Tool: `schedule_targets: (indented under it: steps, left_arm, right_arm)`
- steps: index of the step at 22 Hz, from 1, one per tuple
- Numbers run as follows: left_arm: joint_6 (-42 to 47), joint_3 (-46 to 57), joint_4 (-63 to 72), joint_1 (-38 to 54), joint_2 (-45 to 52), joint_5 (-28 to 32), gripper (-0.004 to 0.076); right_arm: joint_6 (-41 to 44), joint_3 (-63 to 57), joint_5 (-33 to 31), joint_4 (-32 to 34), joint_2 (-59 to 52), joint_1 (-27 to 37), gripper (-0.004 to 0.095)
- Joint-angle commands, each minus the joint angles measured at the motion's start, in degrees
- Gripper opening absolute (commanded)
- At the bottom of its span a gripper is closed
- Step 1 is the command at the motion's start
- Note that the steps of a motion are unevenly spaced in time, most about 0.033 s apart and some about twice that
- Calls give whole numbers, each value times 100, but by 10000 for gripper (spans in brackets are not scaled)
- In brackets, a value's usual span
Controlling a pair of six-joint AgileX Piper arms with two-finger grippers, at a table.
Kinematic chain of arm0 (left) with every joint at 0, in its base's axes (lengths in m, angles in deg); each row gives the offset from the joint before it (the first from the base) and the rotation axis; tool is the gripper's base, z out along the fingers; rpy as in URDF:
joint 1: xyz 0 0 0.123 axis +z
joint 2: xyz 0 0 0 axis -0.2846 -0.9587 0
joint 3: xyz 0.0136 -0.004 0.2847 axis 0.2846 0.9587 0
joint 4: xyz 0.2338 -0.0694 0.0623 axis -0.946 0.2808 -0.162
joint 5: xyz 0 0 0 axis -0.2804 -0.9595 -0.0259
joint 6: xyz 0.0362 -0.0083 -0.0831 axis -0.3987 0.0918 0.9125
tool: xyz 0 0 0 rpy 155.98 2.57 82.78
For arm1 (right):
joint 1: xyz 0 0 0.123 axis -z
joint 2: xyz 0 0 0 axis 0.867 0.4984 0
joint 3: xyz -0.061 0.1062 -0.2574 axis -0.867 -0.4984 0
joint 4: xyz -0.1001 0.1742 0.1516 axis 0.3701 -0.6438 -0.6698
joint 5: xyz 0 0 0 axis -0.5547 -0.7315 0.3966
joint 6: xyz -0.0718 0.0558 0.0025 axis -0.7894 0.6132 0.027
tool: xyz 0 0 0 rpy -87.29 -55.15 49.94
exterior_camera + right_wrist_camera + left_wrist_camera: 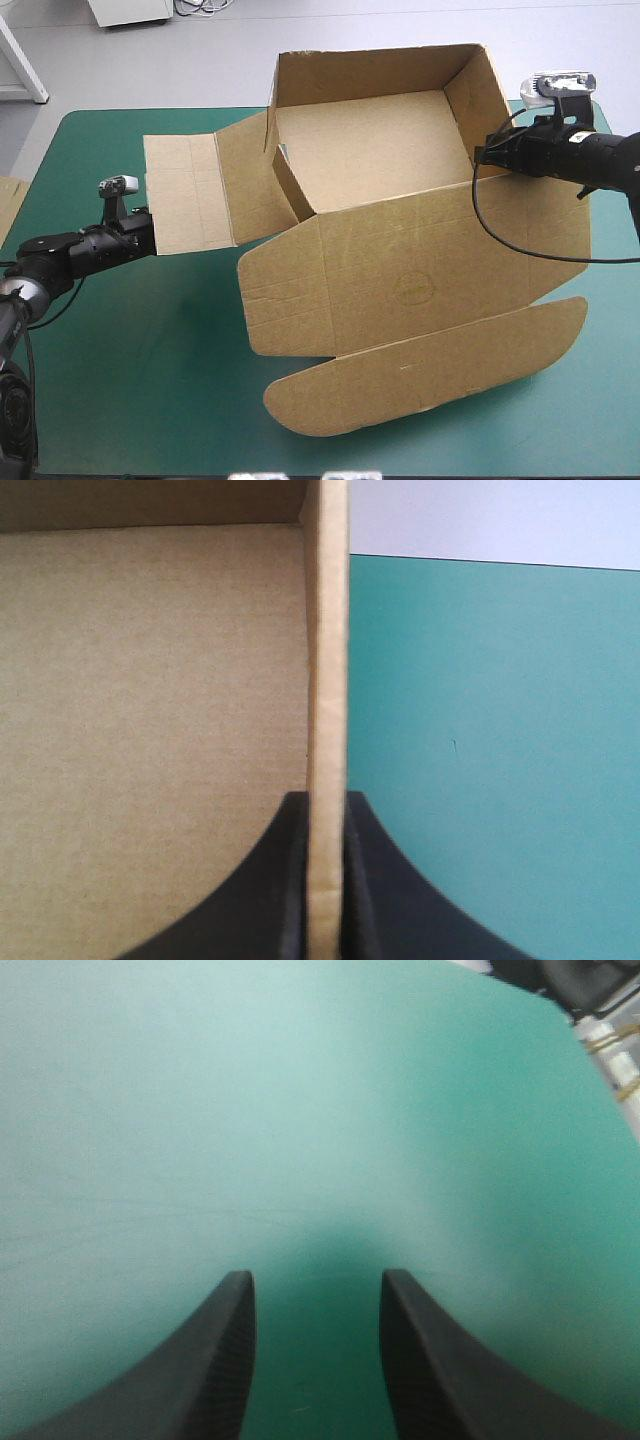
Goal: Fold the box
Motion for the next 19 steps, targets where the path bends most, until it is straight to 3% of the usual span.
schedule_targets:
  steps: [1,5,10,19]
  left_arm:
    - [-240,-155,942,-17,14,-1415,295]
    - [-269,-155,1478,-17,28,-2476,295]
    - [371,-344,1481,-28,41,-2476,295]
    - [997,-1191,1649,-706,28,-2476,309]
  right_arm:
    - [23,184,299,-359,-231,38,0]
    - [23,184,321,-324,-231,38,0]
    - [170,184,344,25,-225,38,0]
    - [170,184,366,36,-225,38,0]
